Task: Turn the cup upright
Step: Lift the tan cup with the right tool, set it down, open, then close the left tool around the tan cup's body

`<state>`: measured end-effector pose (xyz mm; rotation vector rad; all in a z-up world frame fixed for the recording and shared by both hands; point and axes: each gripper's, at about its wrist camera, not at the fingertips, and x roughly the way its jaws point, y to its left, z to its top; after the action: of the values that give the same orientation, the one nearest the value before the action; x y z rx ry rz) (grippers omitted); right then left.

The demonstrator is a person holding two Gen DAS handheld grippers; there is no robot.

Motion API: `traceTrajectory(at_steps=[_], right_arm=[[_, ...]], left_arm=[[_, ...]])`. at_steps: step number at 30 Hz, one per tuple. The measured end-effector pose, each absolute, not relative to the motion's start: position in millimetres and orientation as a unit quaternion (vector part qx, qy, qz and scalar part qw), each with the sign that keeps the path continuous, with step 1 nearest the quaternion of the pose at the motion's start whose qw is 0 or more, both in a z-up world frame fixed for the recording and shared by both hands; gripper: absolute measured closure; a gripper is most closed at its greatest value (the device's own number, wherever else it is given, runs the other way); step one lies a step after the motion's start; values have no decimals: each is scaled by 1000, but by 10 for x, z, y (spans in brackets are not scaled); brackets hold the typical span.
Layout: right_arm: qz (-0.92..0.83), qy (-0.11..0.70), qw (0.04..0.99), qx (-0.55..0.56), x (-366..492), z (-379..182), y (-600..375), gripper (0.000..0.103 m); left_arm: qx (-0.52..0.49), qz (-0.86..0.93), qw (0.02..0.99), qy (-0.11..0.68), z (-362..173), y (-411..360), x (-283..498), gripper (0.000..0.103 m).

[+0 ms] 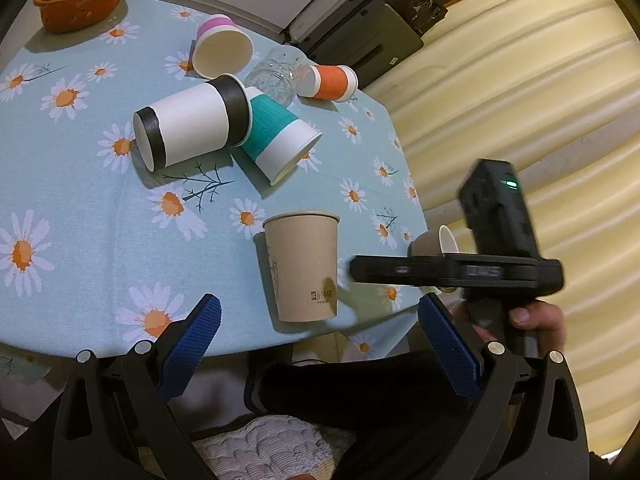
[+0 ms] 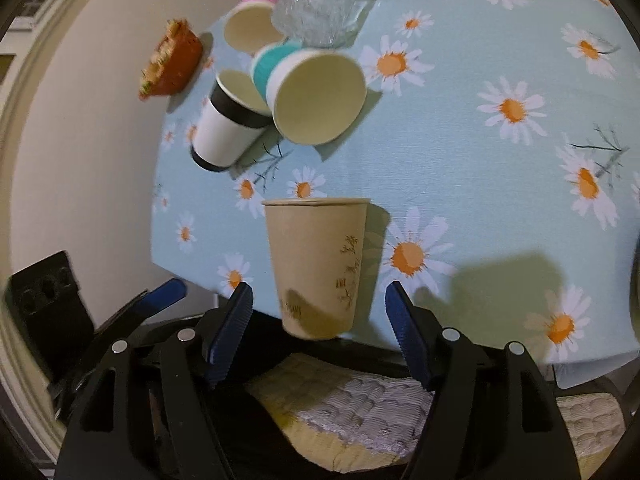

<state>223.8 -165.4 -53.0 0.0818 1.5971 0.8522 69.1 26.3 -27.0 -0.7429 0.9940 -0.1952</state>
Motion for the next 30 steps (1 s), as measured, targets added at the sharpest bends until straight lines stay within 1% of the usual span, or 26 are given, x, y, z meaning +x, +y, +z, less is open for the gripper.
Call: traceTrajectory(at_steps=[8, 11, 16, 17, 21, 23, 25, 26, 28, 30], right_arm=[[371, 626, 679, 97, 2159, -71, -2318, 33], [370, 605, 697, 108, 2083, -20, -2518, 33], [379, 589, 700, 139, 1898, -91, -2780, 33], [378, 589, 701, 139, 1864, -117, -2803, 33], [390, 592, 691, 143, 1754, -190, -2821, 33], [396, 591, 689, 137, 1695, -198, -2815, 33], [404, 591, 685, 137, 1658, -204, -2802, 33], [407, 591, 683, 136, 1639, -204, -2795, 33], [414, 590, 680, 134, 1608, -198, -2777, 33], [417, 587, 681, 131, 1584, -202, -2756, 33]], left_arm=[[-339, -69, 794, 500, -417, 184, 1000, 8], [-331, -58, 782, 525, -560, 108, 1187, 8], [-294, -42, 769, 565, -719, -124, 1423, 9], [-288, -41, 768, 571, -732, -159, 1458, 14], [-261, -28, 768, 585, -745, -280, 1556, 19], [-248, -19, 767, 591, -758, -313, 1603, 28], [-236, -6, 762, 603, -795, -341, 1637, 29], [-231, 2, 759, 609, -812, -351, 1647, 36], [-232, 3, 755, 613, -824, -384, 1663, 43], [-219, 7, 758, 614, -805, -420, 1667, 44]])
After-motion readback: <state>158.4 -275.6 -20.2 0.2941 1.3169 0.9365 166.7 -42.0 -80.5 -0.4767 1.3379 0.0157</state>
